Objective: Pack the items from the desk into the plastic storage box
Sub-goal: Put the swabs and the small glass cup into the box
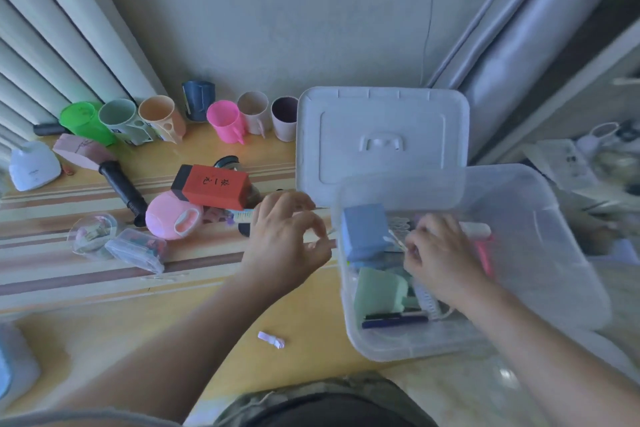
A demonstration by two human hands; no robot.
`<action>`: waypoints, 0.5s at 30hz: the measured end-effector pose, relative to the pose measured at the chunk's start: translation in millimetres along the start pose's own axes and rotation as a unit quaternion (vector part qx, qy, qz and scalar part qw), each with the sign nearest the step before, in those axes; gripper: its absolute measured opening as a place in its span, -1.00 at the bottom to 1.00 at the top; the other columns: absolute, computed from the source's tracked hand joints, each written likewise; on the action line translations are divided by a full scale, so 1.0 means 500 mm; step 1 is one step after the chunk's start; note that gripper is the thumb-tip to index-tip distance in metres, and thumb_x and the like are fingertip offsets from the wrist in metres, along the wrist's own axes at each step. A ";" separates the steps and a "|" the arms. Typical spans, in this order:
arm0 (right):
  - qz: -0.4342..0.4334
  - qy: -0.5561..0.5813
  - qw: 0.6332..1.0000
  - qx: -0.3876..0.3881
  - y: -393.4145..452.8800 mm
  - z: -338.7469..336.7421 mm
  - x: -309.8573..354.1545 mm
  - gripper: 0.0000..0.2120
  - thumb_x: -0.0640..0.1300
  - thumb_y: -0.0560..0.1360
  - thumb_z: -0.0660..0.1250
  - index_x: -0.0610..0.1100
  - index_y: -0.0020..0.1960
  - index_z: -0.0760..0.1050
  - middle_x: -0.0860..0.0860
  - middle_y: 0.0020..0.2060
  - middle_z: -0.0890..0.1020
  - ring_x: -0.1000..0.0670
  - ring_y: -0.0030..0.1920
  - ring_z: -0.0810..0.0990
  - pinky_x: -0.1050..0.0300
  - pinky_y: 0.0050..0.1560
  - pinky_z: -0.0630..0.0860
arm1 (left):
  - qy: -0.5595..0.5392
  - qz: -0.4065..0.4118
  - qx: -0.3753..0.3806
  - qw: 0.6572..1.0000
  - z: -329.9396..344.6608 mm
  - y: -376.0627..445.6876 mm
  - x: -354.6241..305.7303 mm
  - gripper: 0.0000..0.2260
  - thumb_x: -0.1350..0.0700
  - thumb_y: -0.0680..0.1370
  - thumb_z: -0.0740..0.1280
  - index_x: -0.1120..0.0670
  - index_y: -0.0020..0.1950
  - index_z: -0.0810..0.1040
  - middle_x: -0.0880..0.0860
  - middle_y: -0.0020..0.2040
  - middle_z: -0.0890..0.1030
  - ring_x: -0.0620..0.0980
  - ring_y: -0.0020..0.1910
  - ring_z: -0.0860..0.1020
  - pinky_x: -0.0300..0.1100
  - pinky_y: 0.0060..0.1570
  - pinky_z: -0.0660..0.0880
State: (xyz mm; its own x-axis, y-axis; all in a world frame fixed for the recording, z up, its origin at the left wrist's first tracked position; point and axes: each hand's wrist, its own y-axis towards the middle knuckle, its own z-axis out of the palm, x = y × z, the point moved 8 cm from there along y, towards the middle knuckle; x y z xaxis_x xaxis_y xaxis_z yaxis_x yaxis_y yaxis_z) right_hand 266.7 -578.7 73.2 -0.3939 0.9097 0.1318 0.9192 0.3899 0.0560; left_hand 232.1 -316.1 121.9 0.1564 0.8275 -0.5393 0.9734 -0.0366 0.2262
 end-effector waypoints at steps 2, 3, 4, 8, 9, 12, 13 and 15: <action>-0.010 -0.052 0.991 0.121 -0.037 0.067 -0.031 -0.84 0.04 0.34 0.33 -0.02 -0.30 0.59 -0.03 -0.20 0.50 -0.21 -0.10 0.50 -0.16 -0.16 0.52 | 0.011 0.047 0.016 0.999 0.040 0.018 -0.079 -0.94 -0.04 0.38 0.47 -0.08 -0.22 0.65 -0.07 0.11 0.57 0.08 0.20 0.47 -0.04 0.16 0.33; -0.029 -0.073 0.982 0.170 -0.053 0.099 -0.029 -0.86 0.03 0.32 0.39 -0.02 -0.26 0.64 -0.03 -0.17 0.52 -0.21 -0.06 0.53 -0.15 -0.10 0.51 | 0.025 0.067 0.031 0.997 0.064 0.023 -0.113 -0.95 -0.02 0.37 0.47 -0.08 -0.23 0.65 -0.06 0.10 0.58 0.10 0.20 0.48 -0.02 0.16 0.33; -0.052 -0.079 0.972 0.216 -0.066 0.128 -0.020 -0.84 0.00 0.35 0.41 -0.04 -0.15 0.69 -0.07 -0.07 0.54 -0.22 0.04 0.53 -0.14 -0.01 0.48 | 0.045 0.084 0.053 0.994 0.091 0.025 -0.142 -0.96 0.00 0.35 0.46 -0.08 -0.25 0.65 -0.05 0.10 0.58 0.13 0.20 0.50 -0.01 0.16 0.33; -0.082 -0.081 0.932 0.344 -0.090 0.202 0.005 -0.71 -0.10 0.53 0.28 -0.13 0.18 0.64 -0.12 0.23 0.44 -0.23 0.30 0.34 -0.13 0.18 0.35 | 0.162 0.123 0.177 0.963 0.208 -0.002 -0.201 -0.94 0.01 0.30 0.43 -0.06 -0.30 0.69 -0.04 0.08 0.61 0.21 0.23 0.50 0.11 0.27 0.34; -0.091 -0.069 0.933 0.343 -0.085 0.206 0.009 -0.73 -0.09 0.57 0.27 -0.10 0.18 0.65 -0.11 0.23 0.44 -0.24 0.30 0.34 -0.14 0.20 0.35 | 0.194 0.122 0.209 0.951 0.233 -0.015 -0.202 -0.94 0.02 0.28 0.43 -0.04 -0.31 0.69 -0.04 0.06 0.61 0.21 0.22 0.49 0.12 0.28 0.33; -0.105 -0.020 0.934 0.342 -0.071 0.200 -0.001 -0.68 0.05 0.61 0.32 0.00 0.31 0.61 -0.09 0.26 0.44 -0.22 0.37 0.30 -0.15 0.23 0.38 | 0.275 0.092 0.282 0.915 0.277 -0.044 -0.197 -0.91 0.01 0.27 0.42 -0.01 -0.30 0.68 -0.03 -0.10 0.54 0.19 0.07 0.45 0.08 0.20 0.34; -0.099 -0.003 0.933 0.345 -0.067 0.194 -0.016 -0.64 0.07 0.60 0.34 0.02 0.37 0.57 -0.08 0.27 0.44 -0.20 0.38 0.29 -0.15 0.25 0.39 | 0.291 0.083 0.296 0.906 0.284 -0.050 -0.197 -0.88 0.00 0.30 0.40 0.00 -0.27 0.68 -0.02 -0.14 0.49 0.16 0.02 0.42 0.04 0.14 0.35; -0.071 0.031 0.938 0.339 -0.063 0.175 -0.056 -0.66 0.04 0.60 0.35 0.06 0.37 0.55 -0.02 0.21 0.44 -0.18 0.35 0.32 -0.12 0.24 0.41 | 0.318 0.072 0.324 0.888 0.298 -0.057 -0.205 -0.83 -0.01 0.41 0.35 0.03 -0.16 0.68 0.01 -0.14 0.38 0.13 0.02 0.34 0.01 0.09 0.29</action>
State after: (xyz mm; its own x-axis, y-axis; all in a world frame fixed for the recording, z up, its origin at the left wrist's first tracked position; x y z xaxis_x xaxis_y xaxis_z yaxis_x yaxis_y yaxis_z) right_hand 248.6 -603.8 -18.8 -0.4916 0.8402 0.2290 0.6378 0.5264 -0.5622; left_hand 213.5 -483.5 50.1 0.3618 0.9296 0.0707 0.8750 -0.3125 -0.3696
